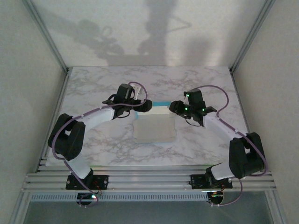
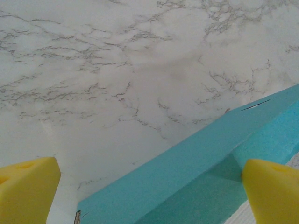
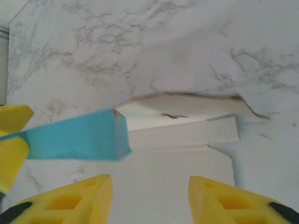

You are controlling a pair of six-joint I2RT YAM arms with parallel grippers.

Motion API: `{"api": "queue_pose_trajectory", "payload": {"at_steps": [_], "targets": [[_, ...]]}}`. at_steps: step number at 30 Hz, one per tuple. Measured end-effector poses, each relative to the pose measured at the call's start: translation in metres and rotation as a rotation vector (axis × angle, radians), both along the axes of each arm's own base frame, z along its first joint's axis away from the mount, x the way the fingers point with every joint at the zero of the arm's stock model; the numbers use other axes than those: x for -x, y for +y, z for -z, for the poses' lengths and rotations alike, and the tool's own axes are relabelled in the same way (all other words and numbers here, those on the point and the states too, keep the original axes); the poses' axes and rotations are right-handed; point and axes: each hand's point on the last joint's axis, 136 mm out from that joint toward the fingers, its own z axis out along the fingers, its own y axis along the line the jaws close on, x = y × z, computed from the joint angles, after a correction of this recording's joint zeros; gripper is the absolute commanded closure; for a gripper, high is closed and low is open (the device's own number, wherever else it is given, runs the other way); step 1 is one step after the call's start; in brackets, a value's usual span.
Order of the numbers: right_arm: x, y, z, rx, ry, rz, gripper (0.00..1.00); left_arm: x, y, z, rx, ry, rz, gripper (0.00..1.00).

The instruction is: Fold the paper box

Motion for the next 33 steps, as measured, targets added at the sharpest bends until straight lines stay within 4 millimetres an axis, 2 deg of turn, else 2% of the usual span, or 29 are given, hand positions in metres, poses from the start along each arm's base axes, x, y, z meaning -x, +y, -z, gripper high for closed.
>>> {"api": "queue_pose_trajectory", "payload": {"at_steps": [3, 7, 16, 26, 33], "targets": [[0.011, -0.012, 0.009, 0.001, 0.003, 0.017, 0.56, 0.000, 0.000, 0.000, 0.000, 0.000, 0.000, 0.01], [0.016, -0.022, 0.027, -0.007, 0.018, 0.035, 0.57, 0.000, 0.000, 0.000, 0.000, 0.000, 0.000, 0.01], [0.003, -0.015, 0.070, -0.048, 0.052, 0.048, 0.59, -0.002, -0.001, -0.001, -0.002, 0.003, 0.001, 0.01], [-0.018, -0.011, 0.090, -0.065, 0.044, 0.121, 0.61, -0.001, -0.001, -0.001, -0.006, 0.012, 0.001, 0.01], [-0.024, -0.008, 0.094, -0.034, 0.035, 0.157, 0.61, -0.002, -0.001, -0.001, -0.006, 0.011, 0.001, 0.01]]}}
